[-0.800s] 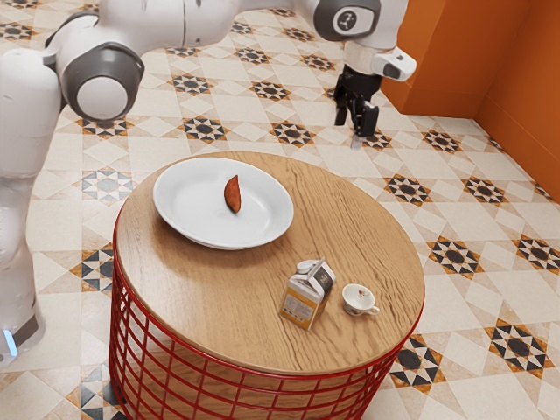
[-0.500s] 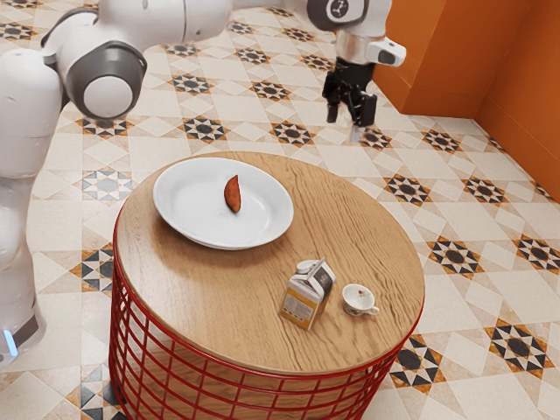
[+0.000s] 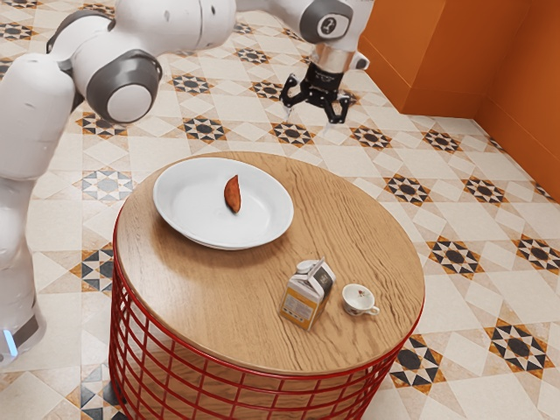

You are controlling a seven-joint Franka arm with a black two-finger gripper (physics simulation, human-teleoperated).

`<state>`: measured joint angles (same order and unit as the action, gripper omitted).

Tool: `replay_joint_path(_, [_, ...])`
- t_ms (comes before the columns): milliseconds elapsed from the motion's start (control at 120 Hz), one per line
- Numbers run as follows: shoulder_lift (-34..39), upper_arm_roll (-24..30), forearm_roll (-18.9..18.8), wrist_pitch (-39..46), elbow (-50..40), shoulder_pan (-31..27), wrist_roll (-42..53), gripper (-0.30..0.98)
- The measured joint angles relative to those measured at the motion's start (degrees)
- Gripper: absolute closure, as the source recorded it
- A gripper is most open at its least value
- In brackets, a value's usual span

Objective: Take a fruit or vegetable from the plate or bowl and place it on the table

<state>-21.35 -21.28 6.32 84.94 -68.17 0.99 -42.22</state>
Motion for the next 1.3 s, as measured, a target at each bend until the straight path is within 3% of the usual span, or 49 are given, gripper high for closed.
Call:
replay_joint_path(58, [2.97, 0.31, -1.01, 0.56, -4.45, 0.68, -2.78, 0.0])
replay_joint_path(175, [18.6, 1.9, -3.16, 5.41, -26.77, 0.55, -8.25, 0.0])
replay_joint_path(275, [24.39, 2.56, -4.21, 7.99, -34.16, -0.19, -14.04, 0.0])
replay_joint_path(567, [26.41, 0.49, -5.08, 7.85, -35.2, 0.81, -28.58, 0.0])
replay_joint_path(717, [27.55, 1.52, -9.0, 8.27, -35.86, 0.13, -33.77, 0.0])
replay_joint_path(975, [32.45, 3.8, -10.57, 12.36, -46.69, 0.51, -40.24, 0.0])
replay_joint_path(1300, [33.71, 6.17, -11.15, 18.48, -51.69, 0.49, -45.07, 0.0])
